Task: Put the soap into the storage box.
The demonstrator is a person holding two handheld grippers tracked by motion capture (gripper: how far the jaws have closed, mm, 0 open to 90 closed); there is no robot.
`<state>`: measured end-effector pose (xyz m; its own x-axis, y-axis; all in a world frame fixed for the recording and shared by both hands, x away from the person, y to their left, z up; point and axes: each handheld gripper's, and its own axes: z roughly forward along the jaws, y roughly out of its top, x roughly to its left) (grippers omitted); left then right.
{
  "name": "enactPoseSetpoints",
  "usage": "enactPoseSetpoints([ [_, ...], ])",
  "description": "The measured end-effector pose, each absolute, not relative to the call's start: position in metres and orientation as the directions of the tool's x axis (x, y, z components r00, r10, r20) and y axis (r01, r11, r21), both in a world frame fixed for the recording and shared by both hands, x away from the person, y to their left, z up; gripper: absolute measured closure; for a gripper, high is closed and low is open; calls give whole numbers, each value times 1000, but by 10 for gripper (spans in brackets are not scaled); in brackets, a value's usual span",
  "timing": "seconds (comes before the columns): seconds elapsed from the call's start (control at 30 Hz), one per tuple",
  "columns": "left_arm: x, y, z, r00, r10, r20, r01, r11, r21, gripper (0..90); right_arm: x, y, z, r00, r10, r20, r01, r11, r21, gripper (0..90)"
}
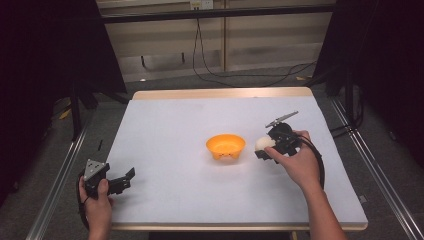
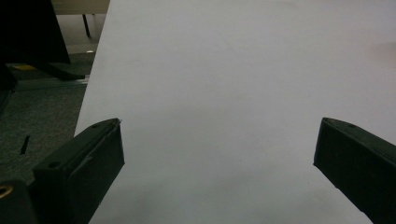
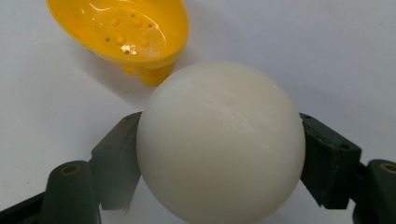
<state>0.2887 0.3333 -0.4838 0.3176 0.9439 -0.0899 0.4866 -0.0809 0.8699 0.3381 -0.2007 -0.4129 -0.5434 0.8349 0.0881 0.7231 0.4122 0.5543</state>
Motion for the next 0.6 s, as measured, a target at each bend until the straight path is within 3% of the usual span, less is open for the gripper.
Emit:
enactPoseSetpoints([
  [0.6, 289, 333, -484, 322, 942, -90, 486, -83, 870, 17, 347, -185, -410, -559, 825, 86, 709, 422, 565, 243],
])
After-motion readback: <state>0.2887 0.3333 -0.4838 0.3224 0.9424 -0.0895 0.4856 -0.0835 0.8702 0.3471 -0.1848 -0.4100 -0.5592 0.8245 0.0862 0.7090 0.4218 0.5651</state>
